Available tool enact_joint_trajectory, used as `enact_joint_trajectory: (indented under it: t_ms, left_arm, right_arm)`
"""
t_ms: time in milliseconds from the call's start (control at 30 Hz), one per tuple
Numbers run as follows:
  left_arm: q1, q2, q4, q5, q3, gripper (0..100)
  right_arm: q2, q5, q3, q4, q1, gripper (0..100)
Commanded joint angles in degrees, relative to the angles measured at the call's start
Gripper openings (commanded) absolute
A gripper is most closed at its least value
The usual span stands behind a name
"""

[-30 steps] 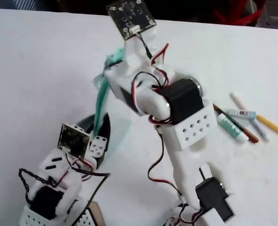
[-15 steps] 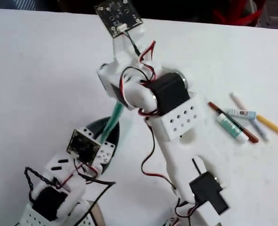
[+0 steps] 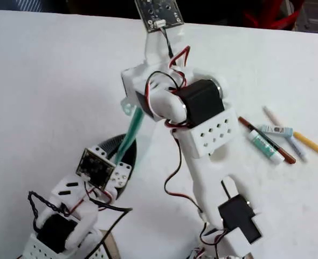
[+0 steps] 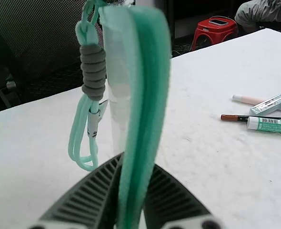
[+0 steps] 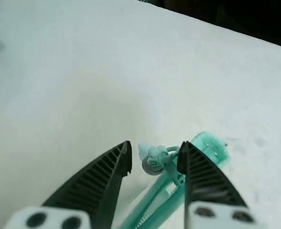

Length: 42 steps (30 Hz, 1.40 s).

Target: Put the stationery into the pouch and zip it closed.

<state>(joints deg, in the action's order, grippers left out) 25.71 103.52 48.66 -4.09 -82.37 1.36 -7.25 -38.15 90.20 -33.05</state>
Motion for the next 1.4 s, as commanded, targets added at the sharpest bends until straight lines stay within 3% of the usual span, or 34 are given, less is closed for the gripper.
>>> enact_joint_trajectory:
  t_ms: [0,300,467,667,867,1000,1200,1367]
  left_arm:
    - [0.7,-0.7,0.5,-0.5,-0.3,2]
    - [0.9,-0.7,0.5,-0.9,-0.3,2]
    - [0.7,-0.7,0.5,-0.9,-0.3,2]
    - [0.7,-0.7,0.5,-0.9,-0.3,2]
    - [-6.6,-0.7,0.0,-0.5,0.2,3]
    - [-8.6,-0.7,-2.3,0.3,-0.2,7]
    - [-9.1,-0.7,-2.1,10.8,-0.3,22]
    - [-8.6,-0.7,-4.0,9.6,-0.4,20]
  right_arm:
    - [-0.7,-0.6,-2.4,0.8,0.6,16.6]
    - [-7.3,-0.4,-2.5,0.0,0.1,16.0]
    - [-7.9,-0.1,-2.5,-3.2,0.1,2.0]
    - [-7.8,1.8,-2.5,-4.1,0.7,1.9]
    - [-3.4,4.7,-2.5,-1.0,3.6,2.0]
    - [1.9,4.7,-1.8,1.2,2.9,2.0]
    - [2.2,4.3,-0.4,3.3,0.4,2.0]
    - [2.3,4.2,4.7,2.0,0.4,2.0]
